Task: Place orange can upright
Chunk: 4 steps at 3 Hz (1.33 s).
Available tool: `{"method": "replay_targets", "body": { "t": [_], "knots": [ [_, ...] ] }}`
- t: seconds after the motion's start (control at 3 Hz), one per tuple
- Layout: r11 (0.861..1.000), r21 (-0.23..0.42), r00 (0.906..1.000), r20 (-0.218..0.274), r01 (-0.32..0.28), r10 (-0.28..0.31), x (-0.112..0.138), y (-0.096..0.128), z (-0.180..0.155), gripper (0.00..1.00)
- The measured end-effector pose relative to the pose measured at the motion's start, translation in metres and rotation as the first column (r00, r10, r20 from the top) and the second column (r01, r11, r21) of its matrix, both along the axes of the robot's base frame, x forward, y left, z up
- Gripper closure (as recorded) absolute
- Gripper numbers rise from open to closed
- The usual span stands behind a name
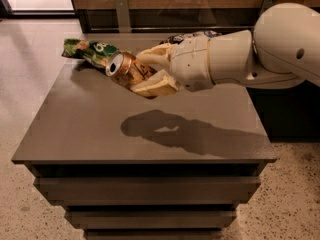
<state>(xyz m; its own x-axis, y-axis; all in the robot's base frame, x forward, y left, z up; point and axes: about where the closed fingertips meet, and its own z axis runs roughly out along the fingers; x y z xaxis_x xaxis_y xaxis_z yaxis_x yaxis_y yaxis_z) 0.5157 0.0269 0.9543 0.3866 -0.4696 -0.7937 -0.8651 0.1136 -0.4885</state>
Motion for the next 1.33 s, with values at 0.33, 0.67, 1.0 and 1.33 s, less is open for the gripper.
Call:
{"method": "replay_targets", "body": {
  "t": [0.33, 0.67, 1.0, 1.33],
  "knots": [
    [0.996, 0.090, 0.9994, 0.034, -0.013, 0.010, -0.007, -0.007, -0.002, 1.00],
    [0.986, 0.164, 0.9982, 0.059, -0.023, 0.013, -0.011, -0.015, -0.005, 1.00],
    [0.971, 0.237, 0.9979, 0.061, -0.035, 0.021, -0.011, -0.022, -0.008, 1.00],
    [0.951, 0.305, 0.9980, 0.053, -0.050, 0.035, -0.010, -0.028, -0.010, 1.00]
  ]
}}
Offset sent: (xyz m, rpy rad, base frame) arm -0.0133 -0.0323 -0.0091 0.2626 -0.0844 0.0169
